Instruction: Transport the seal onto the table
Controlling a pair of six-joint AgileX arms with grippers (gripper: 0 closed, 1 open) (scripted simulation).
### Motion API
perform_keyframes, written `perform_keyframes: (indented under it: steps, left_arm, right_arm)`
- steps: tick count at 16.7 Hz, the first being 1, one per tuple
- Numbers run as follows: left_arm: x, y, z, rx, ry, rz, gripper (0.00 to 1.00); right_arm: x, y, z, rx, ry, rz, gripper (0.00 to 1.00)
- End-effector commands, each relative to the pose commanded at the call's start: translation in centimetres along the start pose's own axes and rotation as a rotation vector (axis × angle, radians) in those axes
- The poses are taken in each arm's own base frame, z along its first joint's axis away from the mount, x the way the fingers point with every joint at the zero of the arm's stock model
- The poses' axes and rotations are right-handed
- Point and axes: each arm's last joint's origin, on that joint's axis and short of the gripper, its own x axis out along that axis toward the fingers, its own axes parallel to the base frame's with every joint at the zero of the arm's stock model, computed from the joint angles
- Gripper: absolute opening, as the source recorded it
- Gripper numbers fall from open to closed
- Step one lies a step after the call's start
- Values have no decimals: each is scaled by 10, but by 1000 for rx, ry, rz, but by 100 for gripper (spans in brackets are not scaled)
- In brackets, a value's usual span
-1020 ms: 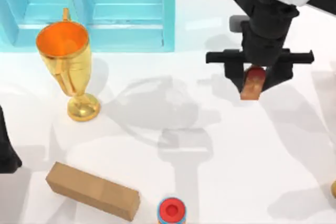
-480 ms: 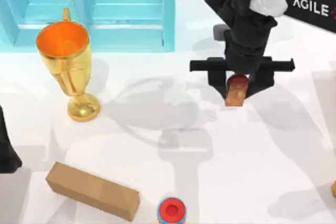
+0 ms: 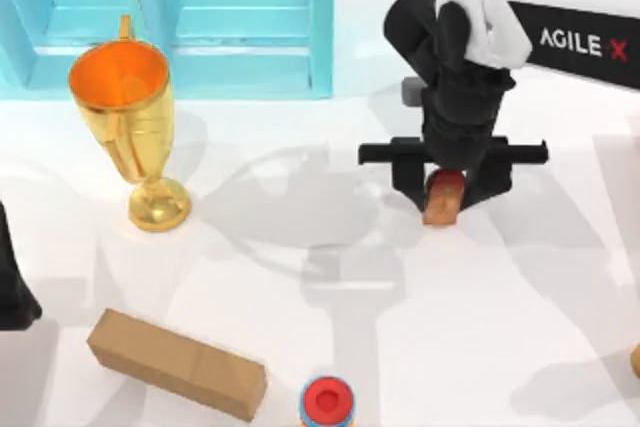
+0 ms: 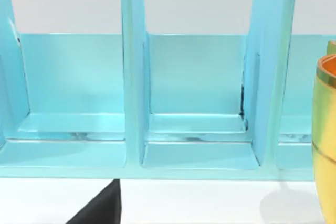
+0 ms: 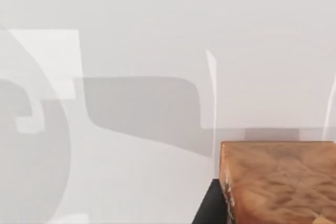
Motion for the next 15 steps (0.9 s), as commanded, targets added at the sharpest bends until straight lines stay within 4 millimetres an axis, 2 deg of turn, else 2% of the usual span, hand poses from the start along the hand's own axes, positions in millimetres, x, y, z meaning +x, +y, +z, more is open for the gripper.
perform_keyframes:
  steps: [2, 15]
  left_arm:
    - [0, 0, 0, 0, 0, 0, 100]
    - [0, 0, 0, 0, 0, 0, 100]
  right_arm:
    - [0, 0, 0, 0, 0, 0, 0]
    - [0, 0, 0, 0, 0, 0, 98]
